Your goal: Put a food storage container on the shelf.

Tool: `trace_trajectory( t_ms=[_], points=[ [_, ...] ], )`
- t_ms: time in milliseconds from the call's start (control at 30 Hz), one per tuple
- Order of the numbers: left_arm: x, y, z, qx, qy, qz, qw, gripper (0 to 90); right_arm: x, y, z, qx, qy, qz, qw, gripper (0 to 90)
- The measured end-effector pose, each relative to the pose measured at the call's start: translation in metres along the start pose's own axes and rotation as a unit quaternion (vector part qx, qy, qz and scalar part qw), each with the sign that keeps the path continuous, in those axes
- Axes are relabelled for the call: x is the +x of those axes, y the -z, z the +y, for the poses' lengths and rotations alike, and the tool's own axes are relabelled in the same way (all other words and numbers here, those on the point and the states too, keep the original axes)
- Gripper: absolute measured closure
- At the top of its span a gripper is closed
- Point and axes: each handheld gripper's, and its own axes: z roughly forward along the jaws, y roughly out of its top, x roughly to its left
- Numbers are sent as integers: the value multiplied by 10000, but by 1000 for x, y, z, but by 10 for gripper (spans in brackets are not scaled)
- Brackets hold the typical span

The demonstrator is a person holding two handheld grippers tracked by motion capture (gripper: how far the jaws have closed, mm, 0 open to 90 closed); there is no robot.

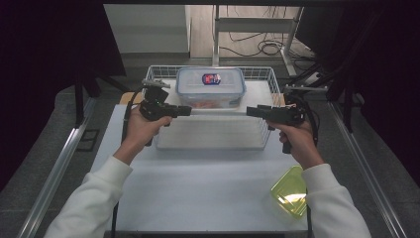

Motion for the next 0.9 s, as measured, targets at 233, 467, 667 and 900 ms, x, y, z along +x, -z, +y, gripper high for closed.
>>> trace_trajectory(
  t_ms=[233, 467, 667, 900],
  points=[
    [-5, 17, -41, -53, 270, 237, 9993, 702, 3, 10, -16, 169, 120, 16, 9998, 326],
    [-11, 17, -81, 69, 300, 368, 9988, 358, 0, 17, -41, 372, 251, 70, 9990, 324],
    [-10, 10, -109, 303, 471, 158, 9983, 266, -2, 14, -68, 898, 519, -161, 9945, 324],
    [-9, 6, -131, 386, 626, -19, 9973, 257, -2, 20, -95, 1051, 527, -306, 9926, 324]
  ],
)
